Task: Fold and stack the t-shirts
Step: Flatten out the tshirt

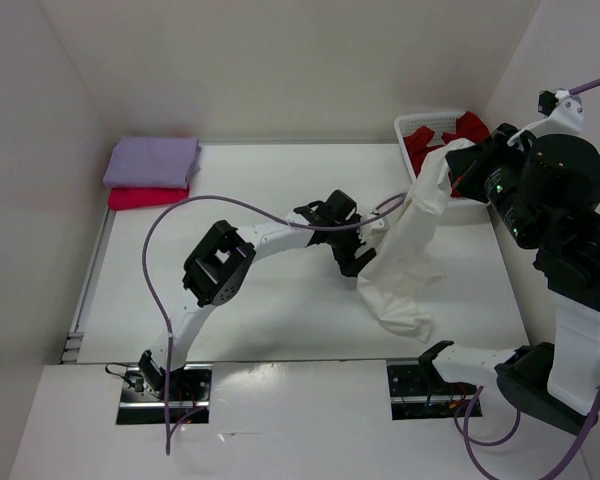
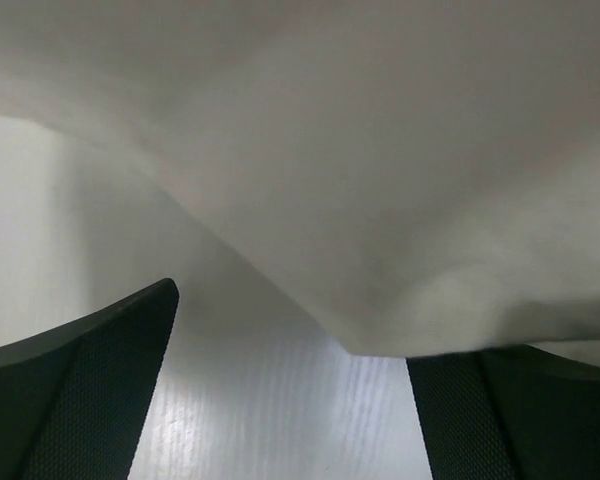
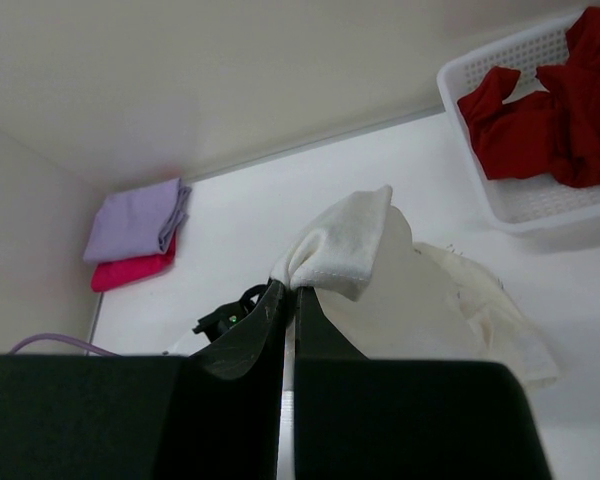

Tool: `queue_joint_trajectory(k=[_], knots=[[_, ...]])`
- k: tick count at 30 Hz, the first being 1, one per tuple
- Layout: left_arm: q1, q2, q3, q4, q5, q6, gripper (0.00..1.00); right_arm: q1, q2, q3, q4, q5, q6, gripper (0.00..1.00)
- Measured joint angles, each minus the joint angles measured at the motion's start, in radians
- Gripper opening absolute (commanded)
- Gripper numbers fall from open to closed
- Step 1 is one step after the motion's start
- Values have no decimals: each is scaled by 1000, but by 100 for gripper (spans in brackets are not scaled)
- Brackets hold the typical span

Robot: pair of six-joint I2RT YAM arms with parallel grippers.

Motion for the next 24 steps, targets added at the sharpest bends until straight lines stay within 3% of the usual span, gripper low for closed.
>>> queue_joint_trajectory(k=[2,6,7,9,13,17,21,24], knots=[[0,3,12,-9,43,-15,92,0,0,0,-2,1,2,0],[0,12,35,-26,134,-47,45,0,0,0,-6,1,3,0],[0,20,48,-32,150,-50,18,0,2,0,-7,2,3,0],[0,48,90,-55,172,-53,0,0,4,0,-8,5,3,0],[0,78,128,-96,180,-45,0,0,18,0,-9,20,2,0],[27,38,100,-169,102,-32,0,-1,29,0,-12,58,2,0],[152,-131,16,-264,-44,39,0,-13,31,0,-11,106,-1,0],[260,-350,-45,-316,-216,112,0,-34,44,13,-10,125,-18,0]])
